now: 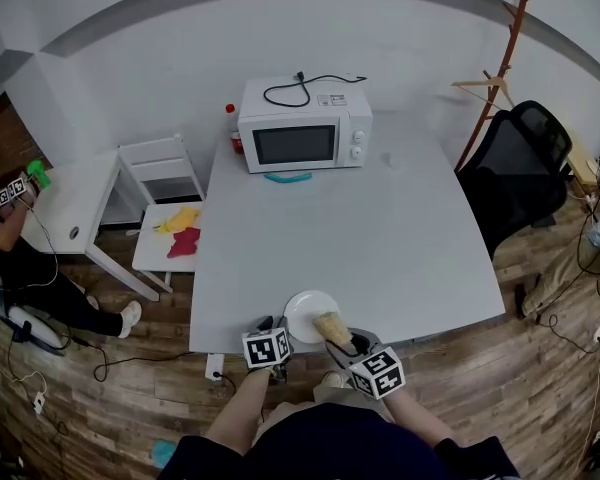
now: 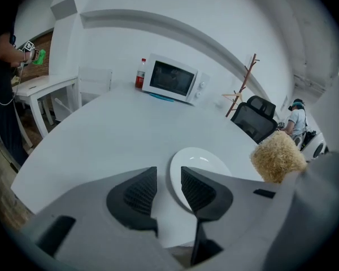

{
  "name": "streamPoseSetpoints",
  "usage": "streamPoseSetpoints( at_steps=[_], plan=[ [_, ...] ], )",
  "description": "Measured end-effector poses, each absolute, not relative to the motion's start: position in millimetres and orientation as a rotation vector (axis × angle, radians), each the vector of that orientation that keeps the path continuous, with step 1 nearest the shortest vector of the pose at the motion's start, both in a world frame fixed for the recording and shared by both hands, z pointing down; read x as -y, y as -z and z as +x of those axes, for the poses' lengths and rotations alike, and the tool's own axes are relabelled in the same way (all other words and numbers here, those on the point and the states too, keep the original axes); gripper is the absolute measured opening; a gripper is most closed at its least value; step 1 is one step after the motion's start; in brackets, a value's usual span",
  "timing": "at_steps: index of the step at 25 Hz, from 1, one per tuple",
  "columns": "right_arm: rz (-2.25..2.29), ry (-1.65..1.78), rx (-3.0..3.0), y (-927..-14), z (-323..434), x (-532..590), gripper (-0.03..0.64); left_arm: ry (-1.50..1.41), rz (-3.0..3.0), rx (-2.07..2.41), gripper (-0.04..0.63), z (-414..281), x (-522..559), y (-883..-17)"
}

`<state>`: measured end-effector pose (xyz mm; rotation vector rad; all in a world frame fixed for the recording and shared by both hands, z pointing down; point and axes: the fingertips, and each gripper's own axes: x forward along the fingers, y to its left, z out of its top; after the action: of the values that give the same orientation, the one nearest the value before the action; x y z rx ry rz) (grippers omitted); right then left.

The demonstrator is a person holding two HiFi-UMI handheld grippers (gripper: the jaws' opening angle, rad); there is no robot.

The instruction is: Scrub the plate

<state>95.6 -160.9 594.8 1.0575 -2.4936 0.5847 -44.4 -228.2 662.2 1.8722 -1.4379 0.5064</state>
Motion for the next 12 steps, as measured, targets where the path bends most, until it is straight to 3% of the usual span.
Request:
streamPoseSetpoints(
  at_steps=[5,12],
  plan=[
    [1.139,-0.606,2.522,-574,81,149,0.176,-0.357,1.946,1.400,0.120,-48,201,-622],
    [1.238,-0.620,2.570,-543,52,122,0.176,-0.276,2.073,1.367,0.049,-61,157,-570]
  ],
)
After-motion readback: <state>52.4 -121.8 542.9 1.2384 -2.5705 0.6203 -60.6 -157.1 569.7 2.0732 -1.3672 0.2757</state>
